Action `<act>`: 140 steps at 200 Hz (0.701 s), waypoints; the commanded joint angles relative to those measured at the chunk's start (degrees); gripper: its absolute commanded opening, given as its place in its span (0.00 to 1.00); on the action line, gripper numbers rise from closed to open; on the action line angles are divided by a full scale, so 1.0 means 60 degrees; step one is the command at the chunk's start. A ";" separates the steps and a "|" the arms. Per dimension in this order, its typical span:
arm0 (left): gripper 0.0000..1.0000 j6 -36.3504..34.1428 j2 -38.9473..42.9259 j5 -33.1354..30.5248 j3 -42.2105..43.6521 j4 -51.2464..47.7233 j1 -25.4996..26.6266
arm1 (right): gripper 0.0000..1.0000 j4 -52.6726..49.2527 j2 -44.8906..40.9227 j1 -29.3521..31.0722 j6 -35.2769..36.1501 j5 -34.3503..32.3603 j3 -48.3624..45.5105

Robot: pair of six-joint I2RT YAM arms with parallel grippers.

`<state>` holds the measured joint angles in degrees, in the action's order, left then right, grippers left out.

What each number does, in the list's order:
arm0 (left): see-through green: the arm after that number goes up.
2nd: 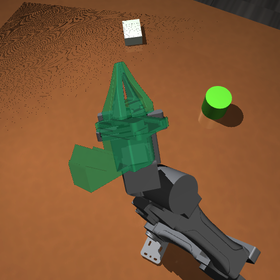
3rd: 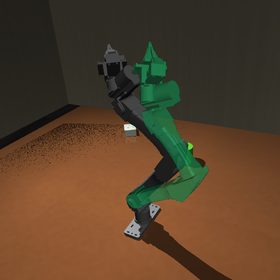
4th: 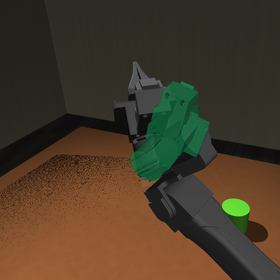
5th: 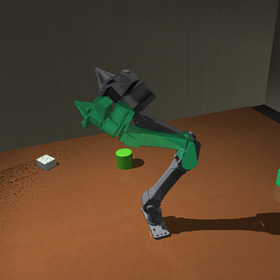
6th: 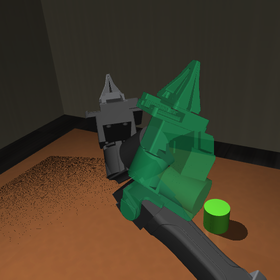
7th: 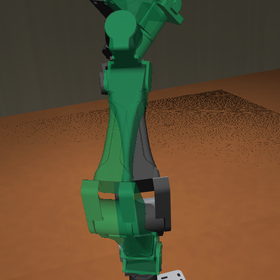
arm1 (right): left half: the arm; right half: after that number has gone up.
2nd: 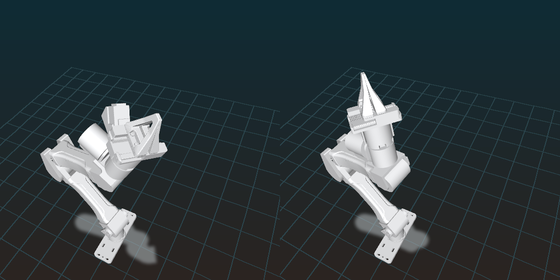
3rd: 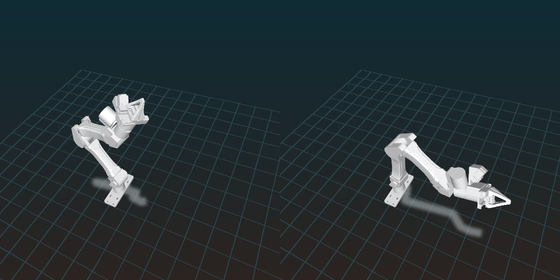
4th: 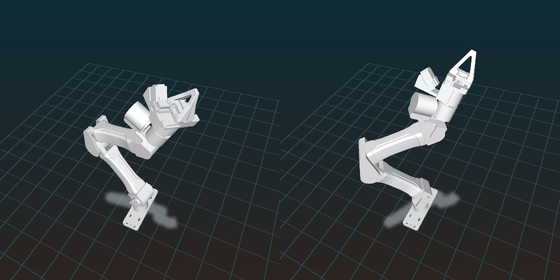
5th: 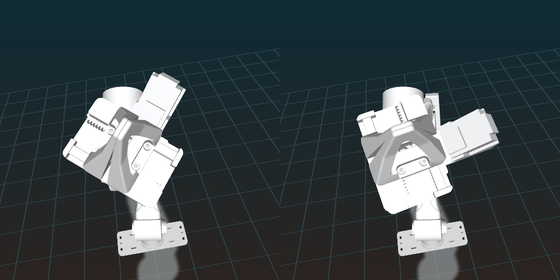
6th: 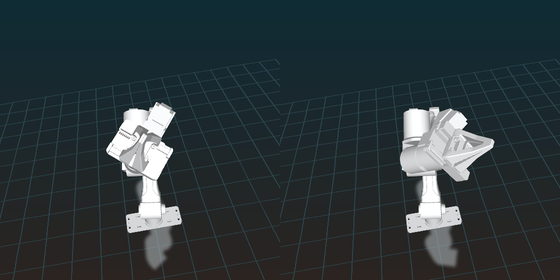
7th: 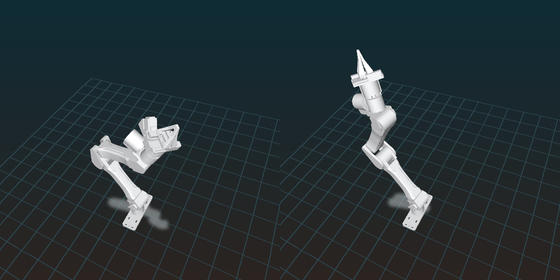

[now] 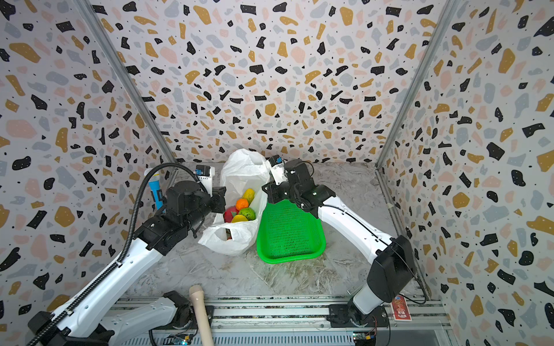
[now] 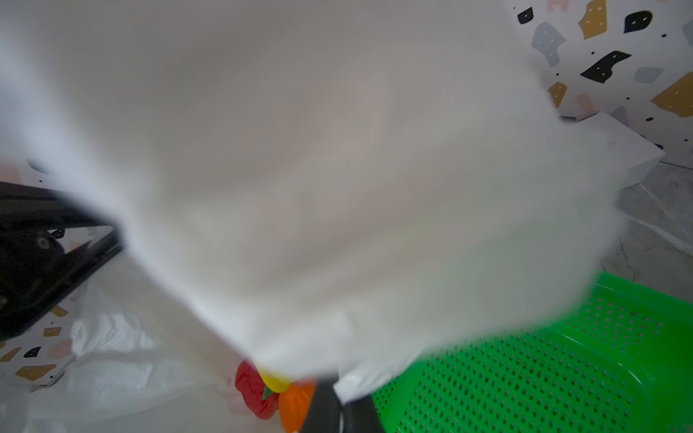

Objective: Place the fruits into the plastic bag

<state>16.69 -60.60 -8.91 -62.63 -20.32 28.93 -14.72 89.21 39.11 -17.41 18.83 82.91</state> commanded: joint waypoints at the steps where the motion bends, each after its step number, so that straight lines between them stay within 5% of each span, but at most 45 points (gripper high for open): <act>1: 0.00 0.0015 -0.0180 -0.0010 0.0222 -0.0173 -0.0309 | 0.00 -0.0256 -0.0533 -0.0066 0.0133 0.0109 0.0640; 82: 0.00 0.0486 -0.1258 0.0920 0.0131 0.0781 -0.0690 | 0.00 -0.0271 -0.1096 -0.0529 -0.0171 0.0862 0.1336; 140: 0.00 0.0932 -0.0853 0.1188 0.0056 0.0686 -0.0687 | 0.00 -0.0360 0.0098 -0.0710 -0.0447 0.0698 0.0255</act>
<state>19.77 -67.94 -2.87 -60.90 -18.22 25.12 -17.67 87.09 35.07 -18.72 23.22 86.87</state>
